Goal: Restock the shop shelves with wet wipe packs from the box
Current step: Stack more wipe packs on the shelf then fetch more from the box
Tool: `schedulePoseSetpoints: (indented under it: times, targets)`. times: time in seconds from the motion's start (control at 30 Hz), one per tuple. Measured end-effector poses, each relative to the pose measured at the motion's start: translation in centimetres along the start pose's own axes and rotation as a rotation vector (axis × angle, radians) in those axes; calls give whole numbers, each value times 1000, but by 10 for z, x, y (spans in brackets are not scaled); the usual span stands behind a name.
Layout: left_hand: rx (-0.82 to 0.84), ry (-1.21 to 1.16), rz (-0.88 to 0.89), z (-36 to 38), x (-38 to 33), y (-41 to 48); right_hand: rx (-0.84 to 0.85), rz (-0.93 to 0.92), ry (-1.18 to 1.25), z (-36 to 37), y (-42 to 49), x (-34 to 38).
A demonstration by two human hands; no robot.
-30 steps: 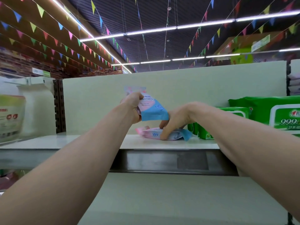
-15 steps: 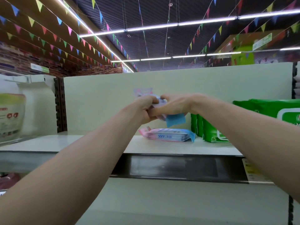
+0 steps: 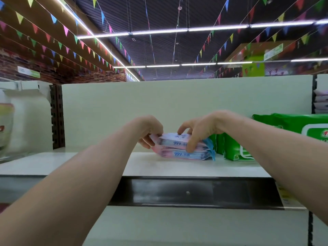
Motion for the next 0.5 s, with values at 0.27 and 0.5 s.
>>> schedulePoseSetpoints:
  times: [0.27, 0.5]
  targets:
    - [124, -67, 28, 19, 7, 7, 23, 34, -221, 6, 8, -9]
    - [-331, 67, 351, 0, -15, 1, -8, 25, -354, 6, 18, -13]
Point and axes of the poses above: each hand's wrist, its own y-axis towards the middle knuckle, its own z-axis out of the palm, x = y × z, the point moved 7 cm from there along y, towards the middle knuckle, and after that the axes turned 6 degrees about -z, right-handed, at the moved point
